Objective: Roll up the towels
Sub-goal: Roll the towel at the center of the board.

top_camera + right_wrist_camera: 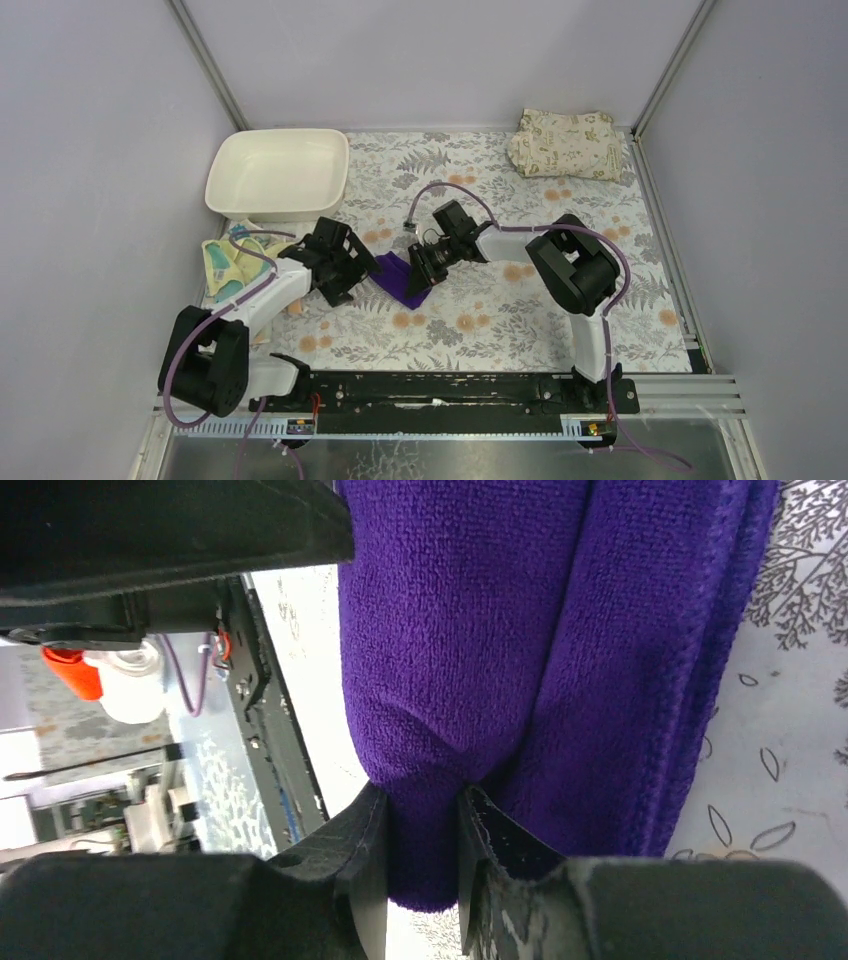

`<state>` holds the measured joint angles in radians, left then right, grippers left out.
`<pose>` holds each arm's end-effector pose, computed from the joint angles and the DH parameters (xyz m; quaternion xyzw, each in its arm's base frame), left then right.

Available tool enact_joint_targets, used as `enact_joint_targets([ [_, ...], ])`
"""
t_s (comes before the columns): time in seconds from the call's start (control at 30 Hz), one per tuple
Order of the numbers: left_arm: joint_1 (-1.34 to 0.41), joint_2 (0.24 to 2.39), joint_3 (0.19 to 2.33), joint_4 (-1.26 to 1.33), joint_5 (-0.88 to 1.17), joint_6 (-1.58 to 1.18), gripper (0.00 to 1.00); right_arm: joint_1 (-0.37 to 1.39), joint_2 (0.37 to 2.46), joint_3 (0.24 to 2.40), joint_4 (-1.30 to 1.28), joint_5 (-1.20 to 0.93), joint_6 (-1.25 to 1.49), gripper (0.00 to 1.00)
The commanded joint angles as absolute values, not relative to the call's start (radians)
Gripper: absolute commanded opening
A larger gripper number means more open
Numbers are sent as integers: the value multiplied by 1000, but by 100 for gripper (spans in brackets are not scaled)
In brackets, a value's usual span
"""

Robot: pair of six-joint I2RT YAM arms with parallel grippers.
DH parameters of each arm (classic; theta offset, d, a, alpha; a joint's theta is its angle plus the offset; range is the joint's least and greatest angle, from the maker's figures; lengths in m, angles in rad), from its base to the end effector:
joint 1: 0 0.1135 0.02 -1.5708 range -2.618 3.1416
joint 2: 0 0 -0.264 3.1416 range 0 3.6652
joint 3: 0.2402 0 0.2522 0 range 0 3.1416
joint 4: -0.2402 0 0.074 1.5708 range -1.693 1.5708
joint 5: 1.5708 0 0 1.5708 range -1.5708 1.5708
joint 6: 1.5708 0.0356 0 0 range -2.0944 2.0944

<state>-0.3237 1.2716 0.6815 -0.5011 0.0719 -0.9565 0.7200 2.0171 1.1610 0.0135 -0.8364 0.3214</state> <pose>0.2169 -0.0755 0.1822 -0.2939 0.9252 -0.1698 0.1695 0.2870 0.2869 0.1329 -0.3108 0.8084 0.4911 0.0935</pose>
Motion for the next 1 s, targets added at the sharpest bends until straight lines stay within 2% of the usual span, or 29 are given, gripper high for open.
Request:
enact_joint_targets([
  [0.0, -322, 1329, 684, -425, 87, -958, 94, 726, 2110, 1197, -73, -897, 359, 18],
  [0.2, -322, 1434, 710, -409, 52, -963, 91, 724, 2125, 1242, -133, -850, 337, 23],
  [0.33, -322, 1471, 692, -420, 44, -975, 89, 725, 2050, 1220, -142, -742, 323, 36],
  [0.53, -322, 1477, 676, -423, 32, -980, 89, 766, 1845, 1192, -207, -440, 236, 55],
  [0.8, -322, 1485, 689, -435, 29, -977, 89, 958, 1688, 1166, -202, 41, 103, 66],
  [0.97, -322, 1486, 692, -439, 28, -977, 89, 1061, 1679, 1146, -145, 159, 16, 67],
])
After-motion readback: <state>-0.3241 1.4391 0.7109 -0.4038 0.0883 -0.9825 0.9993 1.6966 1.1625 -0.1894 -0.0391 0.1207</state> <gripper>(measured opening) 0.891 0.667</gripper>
